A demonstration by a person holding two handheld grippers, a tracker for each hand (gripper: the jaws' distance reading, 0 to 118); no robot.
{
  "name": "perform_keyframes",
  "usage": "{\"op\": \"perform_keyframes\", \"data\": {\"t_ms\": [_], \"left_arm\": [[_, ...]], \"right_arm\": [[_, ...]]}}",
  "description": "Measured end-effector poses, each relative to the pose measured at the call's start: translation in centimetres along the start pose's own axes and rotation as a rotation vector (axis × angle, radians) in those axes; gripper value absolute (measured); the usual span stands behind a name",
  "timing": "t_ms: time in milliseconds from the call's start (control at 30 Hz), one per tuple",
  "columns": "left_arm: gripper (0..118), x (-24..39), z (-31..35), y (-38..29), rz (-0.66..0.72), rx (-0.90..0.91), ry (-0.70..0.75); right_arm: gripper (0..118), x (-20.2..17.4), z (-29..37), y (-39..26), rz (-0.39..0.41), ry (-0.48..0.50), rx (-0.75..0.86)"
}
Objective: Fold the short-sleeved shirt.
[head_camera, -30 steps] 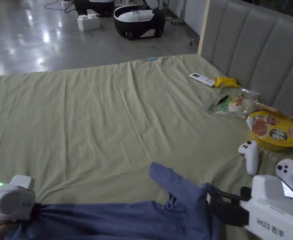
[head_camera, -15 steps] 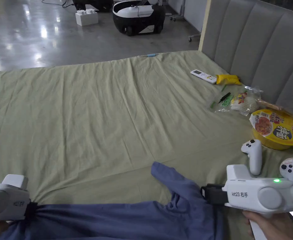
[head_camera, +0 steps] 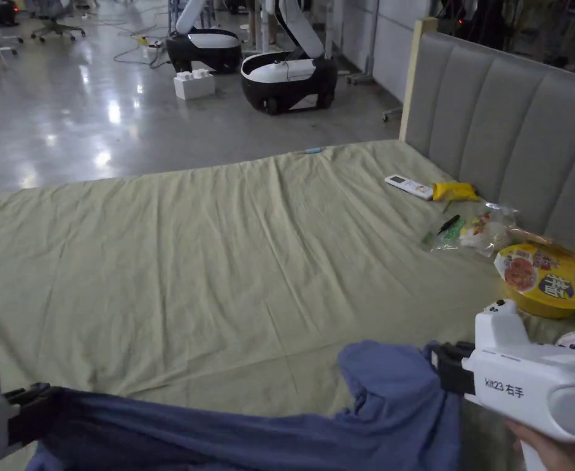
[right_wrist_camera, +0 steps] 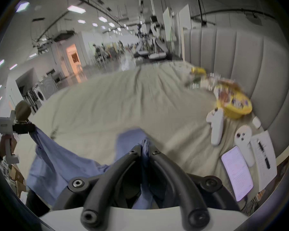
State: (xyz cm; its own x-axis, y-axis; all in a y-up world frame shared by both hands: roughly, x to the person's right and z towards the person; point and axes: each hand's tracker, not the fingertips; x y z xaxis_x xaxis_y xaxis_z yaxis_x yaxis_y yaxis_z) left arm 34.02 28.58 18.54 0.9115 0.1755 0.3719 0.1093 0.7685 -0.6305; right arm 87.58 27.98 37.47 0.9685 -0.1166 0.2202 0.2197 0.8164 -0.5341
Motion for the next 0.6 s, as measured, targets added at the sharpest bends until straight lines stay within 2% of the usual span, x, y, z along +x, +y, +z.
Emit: {"op": "perform_keyframes", "data": {"t_ms": [67,367,600], "left_arm": [[6,-0.2,6.0,0.7,0.021,0.083,-0.048],[6,-0.8,28.2,6.4,-0.015,0.502,0.016],[6,-0.4,37.1,10.6,-0.062,0.693,0.126]], "right_arm": [[7,-1.0,3.1,2.0,0.000,0.025,0.076],[7,-5.9,14.4,11.2,0.030,0.069,0.365],[7,-9.9,20.6,18.8,0.074,0.063,0.563]]}}
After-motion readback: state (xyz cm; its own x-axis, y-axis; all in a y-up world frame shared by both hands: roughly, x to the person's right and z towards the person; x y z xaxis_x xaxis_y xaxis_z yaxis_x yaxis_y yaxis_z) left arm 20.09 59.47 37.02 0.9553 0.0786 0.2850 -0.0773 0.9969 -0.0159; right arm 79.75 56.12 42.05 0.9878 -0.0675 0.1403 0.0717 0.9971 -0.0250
